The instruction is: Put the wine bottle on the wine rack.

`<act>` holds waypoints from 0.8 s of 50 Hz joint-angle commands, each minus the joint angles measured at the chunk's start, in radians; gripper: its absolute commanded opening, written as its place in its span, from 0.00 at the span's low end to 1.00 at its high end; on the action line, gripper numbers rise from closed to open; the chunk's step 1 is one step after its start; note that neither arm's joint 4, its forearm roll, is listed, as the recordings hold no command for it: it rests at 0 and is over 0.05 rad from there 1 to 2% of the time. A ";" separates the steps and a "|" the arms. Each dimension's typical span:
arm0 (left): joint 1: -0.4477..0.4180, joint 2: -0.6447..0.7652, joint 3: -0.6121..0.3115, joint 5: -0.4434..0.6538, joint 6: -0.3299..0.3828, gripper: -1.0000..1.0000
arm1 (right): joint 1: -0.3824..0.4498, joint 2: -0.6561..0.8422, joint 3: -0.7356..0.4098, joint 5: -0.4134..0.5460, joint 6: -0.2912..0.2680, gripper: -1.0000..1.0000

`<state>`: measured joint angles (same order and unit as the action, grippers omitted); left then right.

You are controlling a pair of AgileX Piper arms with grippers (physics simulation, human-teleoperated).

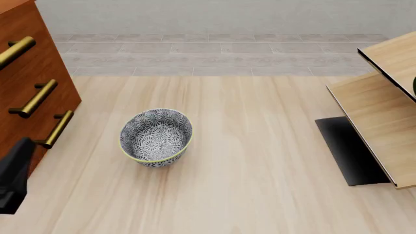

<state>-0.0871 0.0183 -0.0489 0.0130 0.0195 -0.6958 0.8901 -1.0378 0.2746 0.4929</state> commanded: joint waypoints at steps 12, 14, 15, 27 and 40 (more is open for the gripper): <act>-0.005 -0.018 -0.085 0.100 0.037 1.00 | 0.056 -0.112 0.024 0.047 -0.031 1.00; -0.003 -0.018 -0.092 0.107 0.036 1.00 | 0.064 -0.125 0.034 0.050 -0.028 1.00; -0.003 -0.018 -0.092 0.107 0.036 1.00 | 0.064 -0.125 0.035 0.050 -0.028 1.00; 0.010 -0.018 -0.113 0.129 0.053 1.00 | 0.097 -0.186 0.070 0.060 -0.051 1.00; 0.012 -0.018 -0.104 0.123 0.045 1.00 | 0.144 -0.300 0.145 0.076 -0.100 1.00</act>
<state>-0.0775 0.0005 -0.1488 0.1310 0.0656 -0.5821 0.6669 -0.9340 0.3339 0.4256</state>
